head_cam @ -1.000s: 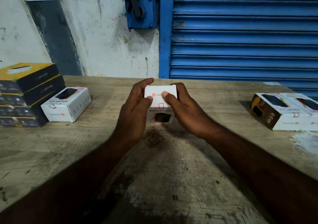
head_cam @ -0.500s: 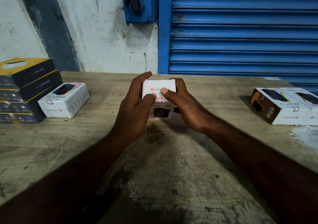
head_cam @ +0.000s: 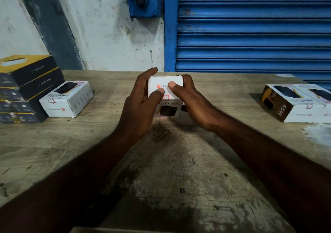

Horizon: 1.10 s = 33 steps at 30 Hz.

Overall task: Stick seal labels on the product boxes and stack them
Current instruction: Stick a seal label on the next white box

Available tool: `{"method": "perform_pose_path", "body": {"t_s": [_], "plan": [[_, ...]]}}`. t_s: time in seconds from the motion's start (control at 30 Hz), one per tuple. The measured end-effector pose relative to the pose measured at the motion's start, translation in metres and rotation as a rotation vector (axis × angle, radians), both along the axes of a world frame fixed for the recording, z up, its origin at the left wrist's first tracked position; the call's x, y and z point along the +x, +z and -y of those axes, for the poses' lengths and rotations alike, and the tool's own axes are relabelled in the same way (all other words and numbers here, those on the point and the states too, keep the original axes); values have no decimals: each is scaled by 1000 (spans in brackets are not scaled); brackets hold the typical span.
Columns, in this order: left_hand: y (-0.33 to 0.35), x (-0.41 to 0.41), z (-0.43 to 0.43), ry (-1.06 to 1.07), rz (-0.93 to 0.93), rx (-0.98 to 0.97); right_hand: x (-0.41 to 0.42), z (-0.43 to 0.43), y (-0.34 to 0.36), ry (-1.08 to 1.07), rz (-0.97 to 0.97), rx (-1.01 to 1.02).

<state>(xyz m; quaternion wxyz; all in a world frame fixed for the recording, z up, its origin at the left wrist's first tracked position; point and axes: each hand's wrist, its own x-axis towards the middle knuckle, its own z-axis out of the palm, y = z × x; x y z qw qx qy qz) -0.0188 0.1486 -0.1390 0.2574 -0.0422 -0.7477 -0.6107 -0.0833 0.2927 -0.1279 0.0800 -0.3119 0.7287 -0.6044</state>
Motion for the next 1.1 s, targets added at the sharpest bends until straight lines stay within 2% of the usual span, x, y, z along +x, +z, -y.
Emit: {"method": "perform_pose_path", "body": {"t_s": [0.2,0.37,0.6,1.1], "plan": [[-2,-2,0,20,-12,-38,-2,-3,-2,37,34,-36],[-1,-2,-1,38,-4,4,-1,-4,0,47,57,-53],[1,0,3,13,5,53,-2,0,0,-7,4,0],[1,-2,6,5,-12,13,1,1,2,-51,33,-46]]}}
